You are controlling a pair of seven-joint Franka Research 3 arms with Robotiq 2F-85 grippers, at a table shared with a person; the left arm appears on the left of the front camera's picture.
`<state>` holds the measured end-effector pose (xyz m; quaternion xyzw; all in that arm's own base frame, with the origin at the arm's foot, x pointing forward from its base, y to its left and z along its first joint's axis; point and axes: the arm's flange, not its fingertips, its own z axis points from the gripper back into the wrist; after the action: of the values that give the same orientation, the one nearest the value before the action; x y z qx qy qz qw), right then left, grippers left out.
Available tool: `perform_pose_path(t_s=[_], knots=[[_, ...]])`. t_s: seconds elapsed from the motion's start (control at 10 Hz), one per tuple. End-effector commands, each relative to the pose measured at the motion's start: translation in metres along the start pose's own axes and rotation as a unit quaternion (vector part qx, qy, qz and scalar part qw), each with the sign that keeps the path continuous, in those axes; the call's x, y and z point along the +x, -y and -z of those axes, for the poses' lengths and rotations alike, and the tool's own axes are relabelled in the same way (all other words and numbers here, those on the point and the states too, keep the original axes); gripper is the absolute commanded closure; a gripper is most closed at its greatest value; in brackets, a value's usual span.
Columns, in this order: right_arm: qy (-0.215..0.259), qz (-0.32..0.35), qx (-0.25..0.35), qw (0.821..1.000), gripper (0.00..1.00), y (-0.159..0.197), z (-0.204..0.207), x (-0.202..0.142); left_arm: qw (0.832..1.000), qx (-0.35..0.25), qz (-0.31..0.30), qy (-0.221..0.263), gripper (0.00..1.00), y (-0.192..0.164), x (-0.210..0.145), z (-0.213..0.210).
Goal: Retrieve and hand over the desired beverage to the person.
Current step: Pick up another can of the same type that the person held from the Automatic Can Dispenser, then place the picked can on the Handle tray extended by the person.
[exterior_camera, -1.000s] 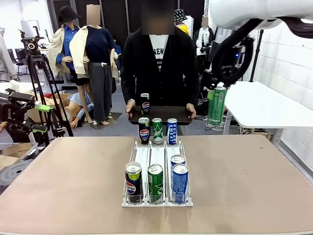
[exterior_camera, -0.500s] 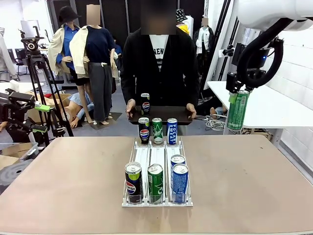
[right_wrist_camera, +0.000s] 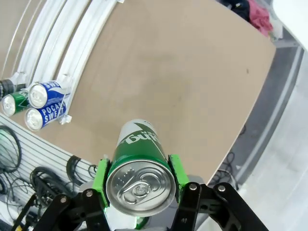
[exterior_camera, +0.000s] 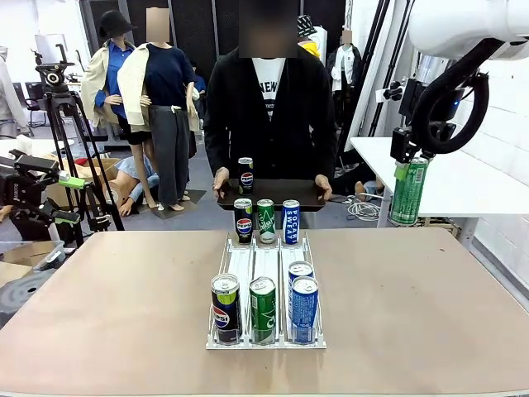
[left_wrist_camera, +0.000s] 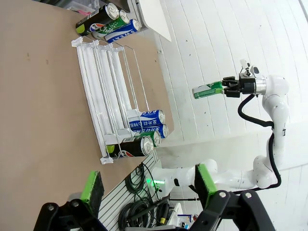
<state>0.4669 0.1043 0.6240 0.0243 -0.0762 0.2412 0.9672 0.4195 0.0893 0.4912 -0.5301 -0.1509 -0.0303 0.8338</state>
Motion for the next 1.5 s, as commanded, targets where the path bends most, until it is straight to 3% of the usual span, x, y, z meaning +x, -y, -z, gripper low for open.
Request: perform_pose_path(t_s=[0.0,1.4], knots=[[-0.003,0.007,0.001,1.000,0.88,-0.0016,-0.0009,0.0030,1.000,-0.001,0.000,0.001,0.00,0.0006,-0.0009,-0.0010],[-0.003,0.007,0.001,1.000,0.88,-0.0016,-0.0009,0.0030,1.000,-0.001,0.000,0.001,0.00,0.0006,-0.0009,-0.0010]])
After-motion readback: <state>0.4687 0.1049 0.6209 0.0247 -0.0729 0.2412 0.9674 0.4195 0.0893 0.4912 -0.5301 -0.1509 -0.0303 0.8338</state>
